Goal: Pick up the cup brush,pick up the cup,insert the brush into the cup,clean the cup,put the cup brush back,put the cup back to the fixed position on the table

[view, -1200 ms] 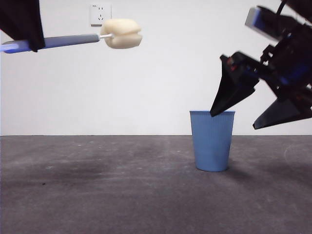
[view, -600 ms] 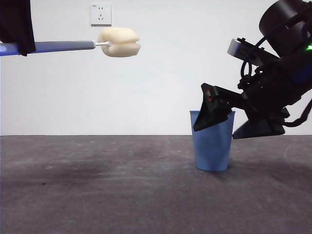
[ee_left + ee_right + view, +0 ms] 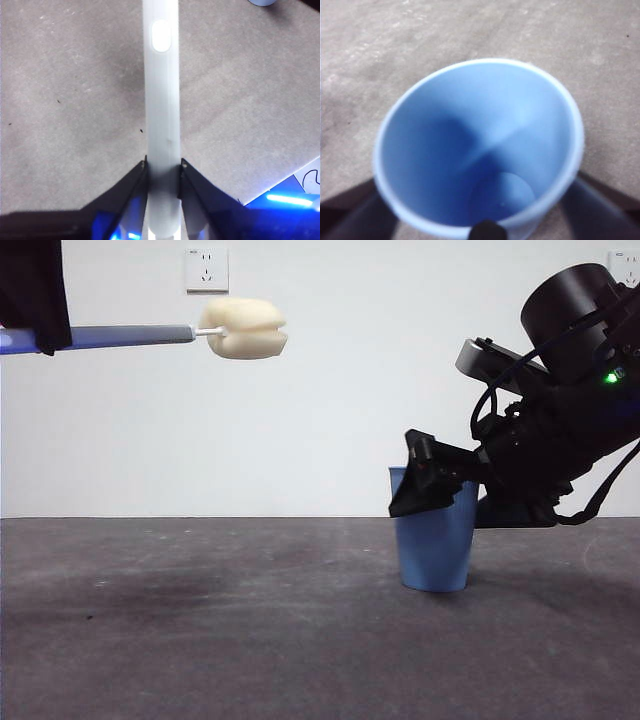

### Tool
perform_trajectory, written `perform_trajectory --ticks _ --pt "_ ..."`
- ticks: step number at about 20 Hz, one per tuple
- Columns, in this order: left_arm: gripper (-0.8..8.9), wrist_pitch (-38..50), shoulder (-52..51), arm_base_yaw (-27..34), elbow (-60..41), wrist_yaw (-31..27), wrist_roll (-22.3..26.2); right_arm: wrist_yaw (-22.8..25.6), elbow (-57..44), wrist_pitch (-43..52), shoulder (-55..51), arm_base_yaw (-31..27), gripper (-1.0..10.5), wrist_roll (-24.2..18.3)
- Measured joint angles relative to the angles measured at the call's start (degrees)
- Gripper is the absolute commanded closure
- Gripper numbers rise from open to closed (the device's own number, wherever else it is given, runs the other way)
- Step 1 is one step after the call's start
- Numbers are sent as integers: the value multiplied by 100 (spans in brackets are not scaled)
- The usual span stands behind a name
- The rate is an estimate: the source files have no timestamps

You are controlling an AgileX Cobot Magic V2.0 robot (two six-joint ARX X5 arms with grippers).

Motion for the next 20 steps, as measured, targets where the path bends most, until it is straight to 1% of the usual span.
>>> perform_trajectory --ticks 1,2,5,7,9,10,13,15,17,19,20 --pt "819 0 0 0 0 -2 0 -4 -2 -7 0 0 925 -11" --pt "819 -7 0 0 0 0 0 -2 -4 -7 0 0 962 -17" --pt "819 -90 0 0 0 4 114 -2 -4 -74 -15 4 960 -37" --pt "820 -111 0 0 0 20 345 2 -7 -468 -254 44 960 -109" --pt "820 -111 0 0 0 131 660 44 -11 -964 -723 120 960 -376" --pt "820 -109 0 0 0 236 820 155 -9 -1239 -986 168 960 -551" --pt "820 -111 0 0 0 503 1322 957 264 -2601 -1711 428 960 -1272" --pt "820 -116 0 0 0 647 1539 1504 581 -3517 -1945 625 960 -1849" --pt "820 -142 13 -2 0 741 1718 2177 872 -4356 -2006 872 960 -2470" --pt "820 -339 72 -57 0 758 1827 2848 1032 -4946 -2000 1102 960 -3088" --pt "820 -466 111 -101 0 763 1875 3091 1060 -5036 -2000 1213 960 -3344"
